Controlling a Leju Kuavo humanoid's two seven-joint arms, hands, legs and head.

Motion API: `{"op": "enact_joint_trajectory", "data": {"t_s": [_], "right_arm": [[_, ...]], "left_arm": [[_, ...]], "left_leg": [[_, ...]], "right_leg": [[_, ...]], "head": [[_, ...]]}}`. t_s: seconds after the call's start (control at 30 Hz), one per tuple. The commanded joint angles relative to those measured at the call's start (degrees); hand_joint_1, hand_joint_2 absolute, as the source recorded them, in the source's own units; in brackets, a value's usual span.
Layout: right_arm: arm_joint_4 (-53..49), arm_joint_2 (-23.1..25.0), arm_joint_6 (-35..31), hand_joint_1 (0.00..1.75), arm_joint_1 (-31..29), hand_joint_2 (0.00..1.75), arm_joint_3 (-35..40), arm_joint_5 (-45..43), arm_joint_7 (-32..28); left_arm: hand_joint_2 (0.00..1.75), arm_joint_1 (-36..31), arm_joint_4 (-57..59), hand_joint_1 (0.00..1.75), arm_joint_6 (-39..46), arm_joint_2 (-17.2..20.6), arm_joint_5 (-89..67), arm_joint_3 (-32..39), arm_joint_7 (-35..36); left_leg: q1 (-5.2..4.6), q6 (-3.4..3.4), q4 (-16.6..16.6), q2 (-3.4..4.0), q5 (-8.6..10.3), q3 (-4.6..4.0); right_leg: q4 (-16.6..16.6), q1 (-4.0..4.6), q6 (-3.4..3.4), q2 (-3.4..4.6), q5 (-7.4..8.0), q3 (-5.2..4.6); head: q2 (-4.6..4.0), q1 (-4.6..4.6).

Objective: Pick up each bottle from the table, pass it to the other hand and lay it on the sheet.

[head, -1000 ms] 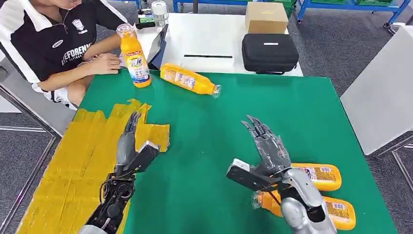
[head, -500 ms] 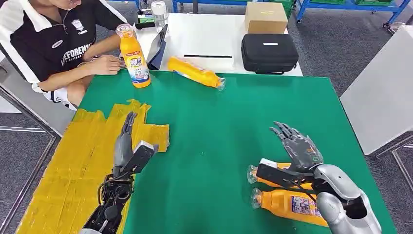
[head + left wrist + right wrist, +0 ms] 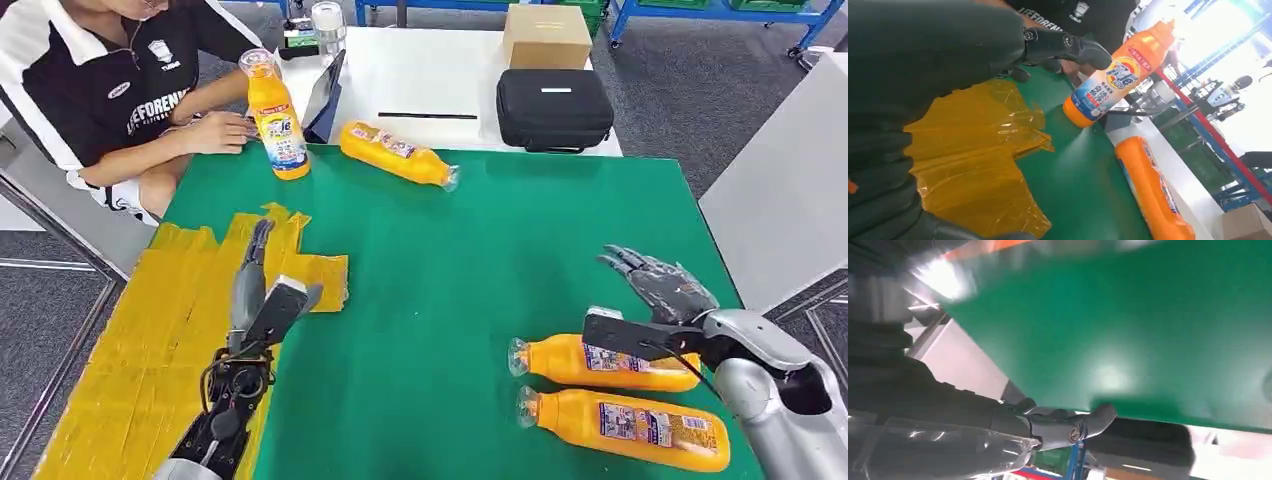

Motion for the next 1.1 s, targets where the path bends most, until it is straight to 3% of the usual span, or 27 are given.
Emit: {"op": "enact_joint_trajectory", "data": {"t_s": [0.03, 0.27, 0.6, 1.1], "right_arm": [[7.0, -1.2, 1.6, 0.0, -3.5, 1.75, 0.3, -1.7, 0.3], [13.7, -3.1, 4.0, 0.0, -5.6, 1.75, 0.7, -3.7, -1.3], [10.2, -4.0, 4.9, 0.0, 2.4, 1.75, 2.7, -3.3, -2.5], [9.5, -3.2, 5.0, 0.0, 5.1, 1.75, 3.7, -3.8, -3.0]], "left_arm": [[1.75, -2.6, 3.2, 0.0, -0.6, 0.7, 1.2, -0.4, 0.0], [1.75, -4.3, 4.4, 0.0, -0.2, 0.7, 3.2, -0.4, -0.5], [1.75, -6.8, 9.9, 0.0, 0.8, 1.0, 7.7, -1.4, -1.9], [1.75, -8.0, 11.2, 0.0, 0.7, 0.9, 8.7, -0.7, -1.9]], "left_leg": [[0.04, -0.17, 0.0, 0.09, -0.16, 0.34], [0.04, -0.19, 0.0, 0.06, -0.2, 0.41], [0.0, -0.11, -0.1, -0.13, -0.07, 0.25], [-0.01, -0.1, 0.0, -0.04, -0.16, 0.32]], "right_leg": [[0.0, 0.02, -0.04, 0.0, -0.14, 0.32], [0.0, 0.03, -0.01, -0.06, -0.17, 0.42], [-0.1, 0.02, -0.03, -0.17, -0.1, 0.27], [-0.1, 0.03, -0.03, -0.12, -0.14, 0.32]], "head": [[0.0, 0.0], [0.0, -0.02], [0.0, -0.02], [0.0, 0.0]]}}
